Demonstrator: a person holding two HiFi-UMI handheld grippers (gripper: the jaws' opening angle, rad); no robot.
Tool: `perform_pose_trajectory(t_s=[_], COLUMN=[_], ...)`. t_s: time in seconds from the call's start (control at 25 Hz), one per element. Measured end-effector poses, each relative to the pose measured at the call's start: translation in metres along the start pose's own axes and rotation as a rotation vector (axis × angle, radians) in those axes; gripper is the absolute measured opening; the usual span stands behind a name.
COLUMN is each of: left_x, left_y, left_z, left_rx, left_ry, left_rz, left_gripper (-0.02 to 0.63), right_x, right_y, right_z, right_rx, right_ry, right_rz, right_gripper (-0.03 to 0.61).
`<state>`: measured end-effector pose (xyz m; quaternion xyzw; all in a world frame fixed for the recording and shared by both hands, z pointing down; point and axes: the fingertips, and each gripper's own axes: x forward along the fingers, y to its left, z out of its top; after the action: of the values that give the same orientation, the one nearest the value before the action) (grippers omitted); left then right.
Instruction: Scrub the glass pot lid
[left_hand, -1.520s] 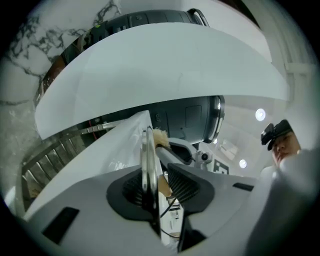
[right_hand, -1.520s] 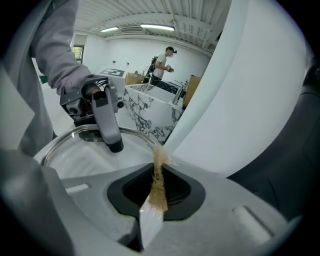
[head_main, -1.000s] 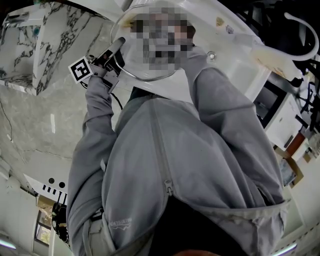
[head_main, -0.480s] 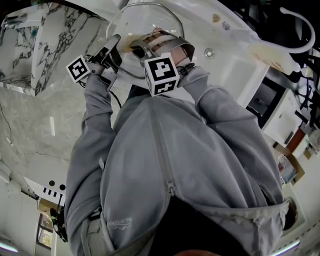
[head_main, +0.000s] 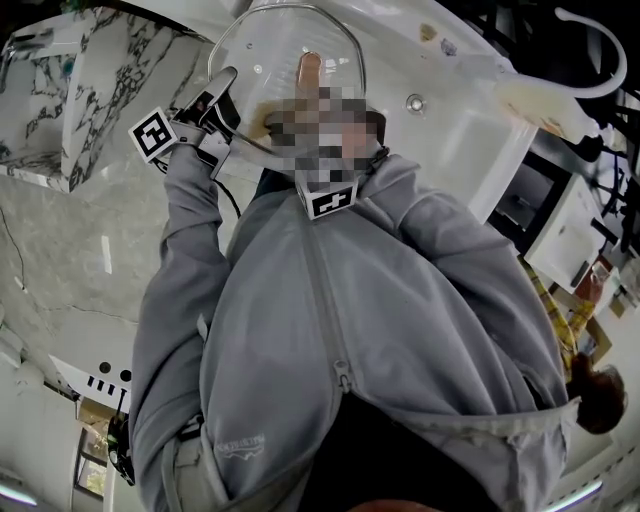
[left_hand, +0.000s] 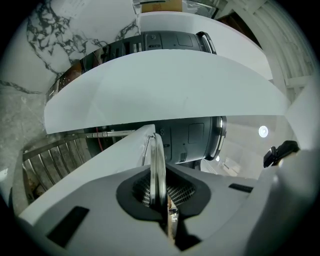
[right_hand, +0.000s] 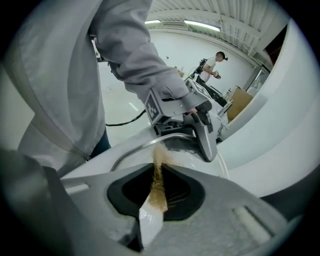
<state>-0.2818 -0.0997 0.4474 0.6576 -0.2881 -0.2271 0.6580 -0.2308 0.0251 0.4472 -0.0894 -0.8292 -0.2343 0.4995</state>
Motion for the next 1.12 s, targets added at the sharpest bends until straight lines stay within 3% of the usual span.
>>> perform_pose_trajectory(t_s=[0.28,0.4,0.68,0.88,1.0,1.12], left_x=[0.001,0.001,-0.003,-0.002,-0.003,-0.003], left_y=[-0.001,-0.001,0.001,0.000,0.001,0.002], left_z=[0.000,-0.001,-0.002,-0.003,-0.003,-0.006], left_rx=[0.006,0.003,0.004,0.003,0.004,0.004], left_ry=[0.004,0.007,0.001,0.005,0.006,0.013], left_rz=[0.002,0.006,0.017,0.014,0.016,0.020], left_gripper=[0.020,0.020,0.020,0.020,0.020,0.020], right_x=[0.007,0.011,0.022,0.024,0.022,0.020], right_y=[-0.061,-0.088,-0.146,-0.161,-0.163,-0.154], right_z=[-0.015,-0.031,-0.090,-0.125,-0.129,-0.129], right_rx=[0.063,0.135,0.413,0.492,0.565,0.594], right_ry=[0.094,0.121,0.033,0.020,-0.046,-0.069], right_rz=[-0.025,-0.044,-0.031,-0.067,-0.089,-0.050], right_gripper=[0.041,0.041,0.043,0.041,0.041,0.041])
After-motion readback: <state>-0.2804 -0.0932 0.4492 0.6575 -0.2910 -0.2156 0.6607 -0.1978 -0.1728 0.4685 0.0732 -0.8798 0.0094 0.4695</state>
